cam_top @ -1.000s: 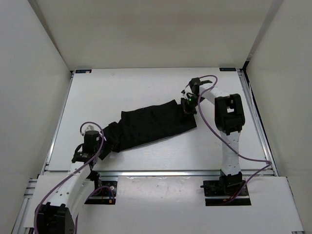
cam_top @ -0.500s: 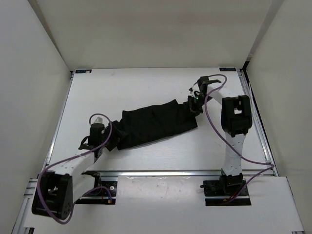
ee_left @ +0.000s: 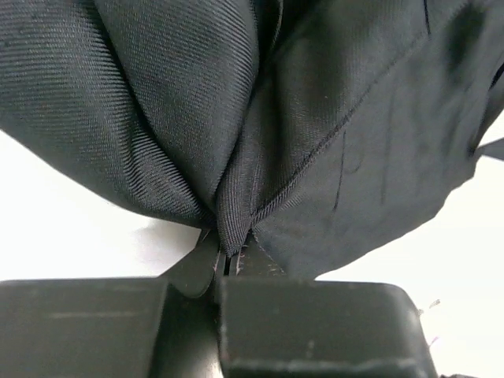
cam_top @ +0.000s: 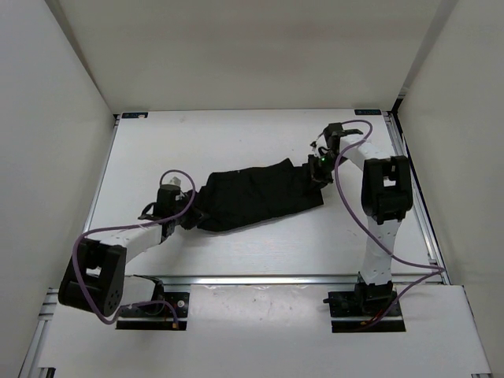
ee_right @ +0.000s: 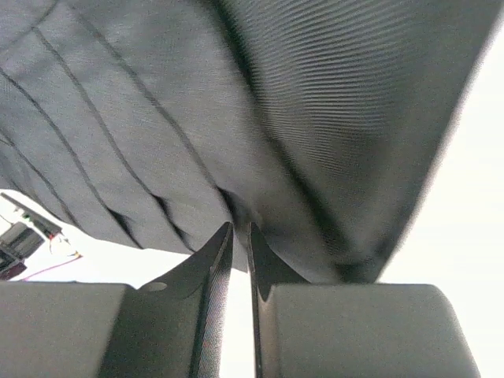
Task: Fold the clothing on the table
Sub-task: Fold the skirt
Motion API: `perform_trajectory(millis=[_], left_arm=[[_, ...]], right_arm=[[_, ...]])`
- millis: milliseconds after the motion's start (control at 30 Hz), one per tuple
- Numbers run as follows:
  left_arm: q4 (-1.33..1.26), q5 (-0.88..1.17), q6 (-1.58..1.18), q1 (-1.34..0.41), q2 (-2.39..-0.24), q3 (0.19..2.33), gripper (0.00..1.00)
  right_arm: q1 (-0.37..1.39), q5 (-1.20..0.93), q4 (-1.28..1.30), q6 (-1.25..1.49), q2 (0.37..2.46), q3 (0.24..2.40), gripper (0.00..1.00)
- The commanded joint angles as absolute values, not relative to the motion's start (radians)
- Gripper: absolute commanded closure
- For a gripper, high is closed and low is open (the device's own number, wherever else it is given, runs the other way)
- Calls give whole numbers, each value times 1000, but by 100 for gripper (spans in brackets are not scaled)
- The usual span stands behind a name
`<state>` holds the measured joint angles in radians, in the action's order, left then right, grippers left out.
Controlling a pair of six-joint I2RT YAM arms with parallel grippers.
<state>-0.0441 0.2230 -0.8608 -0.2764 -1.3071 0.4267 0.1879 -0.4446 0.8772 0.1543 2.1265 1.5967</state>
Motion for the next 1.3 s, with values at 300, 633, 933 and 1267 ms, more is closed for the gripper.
perform_trajectory(millis=[300, 633, 933, 1267], left_arm=[[175, 204, -724, -150, -1196, 563, 100], [287, 255, -686, -301, -1382, 974, 100], [321, 268, -686, -474, -1616, 1248, 100], [302, 325, -730, -672, -1880, 1451, 100]], right_arm=[[144, -205, 936, 169, 2126, 1695, 81], [229, -261, 897, 164, 2240, 1697, 82], [336, -344, 879, 167, 2224, 1654, 83], [364, -387, 854, 183, 2214, 1637, 82]])
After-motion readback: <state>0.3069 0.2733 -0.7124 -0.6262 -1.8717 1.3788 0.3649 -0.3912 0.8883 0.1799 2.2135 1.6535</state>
